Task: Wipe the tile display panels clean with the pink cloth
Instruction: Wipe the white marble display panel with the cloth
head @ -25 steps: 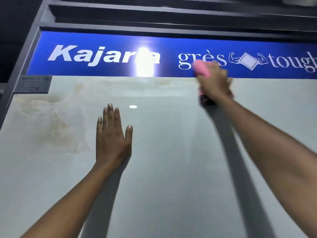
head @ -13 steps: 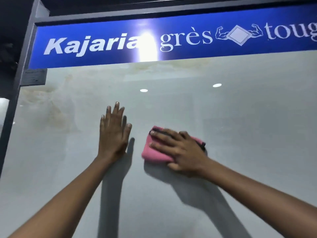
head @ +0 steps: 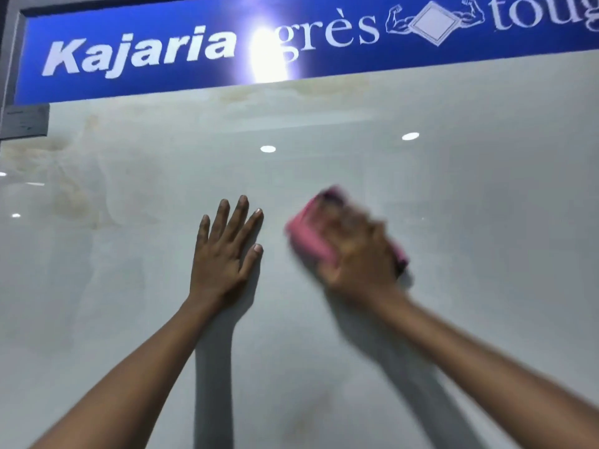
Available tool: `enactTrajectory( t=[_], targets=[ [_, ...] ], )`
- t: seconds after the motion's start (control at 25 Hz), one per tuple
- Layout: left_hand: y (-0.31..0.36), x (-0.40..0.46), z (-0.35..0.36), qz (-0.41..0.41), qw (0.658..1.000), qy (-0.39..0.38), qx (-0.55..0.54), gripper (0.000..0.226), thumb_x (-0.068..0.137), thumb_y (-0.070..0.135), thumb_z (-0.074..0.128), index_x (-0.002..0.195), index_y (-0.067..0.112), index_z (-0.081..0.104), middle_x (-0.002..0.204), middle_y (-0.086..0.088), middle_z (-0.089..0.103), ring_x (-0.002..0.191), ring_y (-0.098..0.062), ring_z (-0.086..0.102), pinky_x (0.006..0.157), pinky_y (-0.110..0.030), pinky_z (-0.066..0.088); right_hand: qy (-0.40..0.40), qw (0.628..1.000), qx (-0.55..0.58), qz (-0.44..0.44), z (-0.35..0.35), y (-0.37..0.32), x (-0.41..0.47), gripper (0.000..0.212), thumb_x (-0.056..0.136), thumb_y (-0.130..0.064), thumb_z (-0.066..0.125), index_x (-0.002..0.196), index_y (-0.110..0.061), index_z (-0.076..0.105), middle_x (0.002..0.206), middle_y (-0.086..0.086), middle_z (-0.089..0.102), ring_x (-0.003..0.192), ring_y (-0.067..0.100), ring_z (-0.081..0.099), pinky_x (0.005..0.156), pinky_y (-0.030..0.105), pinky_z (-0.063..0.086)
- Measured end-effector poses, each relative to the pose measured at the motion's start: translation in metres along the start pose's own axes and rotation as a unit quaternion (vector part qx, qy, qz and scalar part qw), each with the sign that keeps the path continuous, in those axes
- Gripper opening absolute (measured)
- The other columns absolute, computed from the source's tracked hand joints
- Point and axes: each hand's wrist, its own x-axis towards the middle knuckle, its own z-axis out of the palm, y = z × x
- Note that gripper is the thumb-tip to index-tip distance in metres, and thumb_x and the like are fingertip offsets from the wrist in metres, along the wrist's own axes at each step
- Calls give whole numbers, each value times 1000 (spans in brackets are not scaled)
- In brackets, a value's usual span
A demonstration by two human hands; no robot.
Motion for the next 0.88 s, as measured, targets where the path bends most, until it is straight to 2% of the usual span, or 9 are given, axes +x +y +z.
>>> enactTrajectory(
  t=[0.08,0.16,0.28,0.4,0.52,0.64,0.76,0.8,0.88],
  targets=[
    [1,2,-4,0,1000,-12,-6,59,97,44,27,153,30,20,162,9,8,150,-12,-2,119,-35,-5,-110,966,-48,-228,8,-48,-71,70,70,-42,50,137,-22,54,146,3,49,128,34,47,89,39,35],
    [9,-10,-9,-22,999,-17,-36,58,97,41,27,153,26,24,162,7,10,150,-13,0,119,-34,-5,-155,940,-41,-300,2,-36,-70,70,69,-42,50,135,-21,57,145,5,51,125,34,51,86,38,38],
    [24,-69,-2,-49,998,-4,-47,56,97,34,33,151,23,29,162,3,15,150,-19,6,119,-39,0,-22,995,-40,-93,-22,32,-9,71,72,-44,49,137,-15,56,145,17,47,128,34,44,97,50,44],
    [30,-125,15,-54,998,-11,-28,59,96,35,32,153,25,22,162,4,13,151,-22,5,119,-46,5,33,981,-50,182,-64,110,41,73,78,-43,46,149,-24,39,159,7,25,145,30,22,116,44,21],
    [26,-125,19,-63,998,-11,-27,59,96,35,31,153,25,21,162,4,12,151,-22,5,120,-45,4,87,972,-45,212,-65,99,42,72,78,-34,49,149,-27,36,160,3,24,146,25,24,114,37,20],
    [28,-130,15,-49,998,-8,-31,58,97,34,33,153,24,22,161,3,14,150,-22,4,120,-45,3,57,995,14,82,-22,17,-49,77,76,-30,62,148,-15,37,153,17,36,141,30,32,114,41,28],
    [25,-124,10,-37,998,-30,-38,57,98,32,33,153,22,24,161,0,17,149,-19,3,119,-46,3,-137,966,-9,-218,1,-79,-175,67,77,-30,62,142,-16,50,153,13,37,144,33,30,107,45,35],
    [25,-126,8,-40,997,-39,-43,56,98,32,33,153,22,25,161,-2,17,149,-18,1,119,-46,2,-178,946,-6,-269,2,-87,-192,65,78,-30,61,141,-17,52,153,10,37,144,32,29,104,44,35],
    [28,-147,7,-63,995,-45,-63,56,99,33,33,153,21,25,162,-2,13,149,-18,-2,120,-45,-1,-181,950,14,-252,-5,-61,-176,61,79,-28,58,138,-15,55,150,12,42,142,29,35,102,40,35]
  ],
)
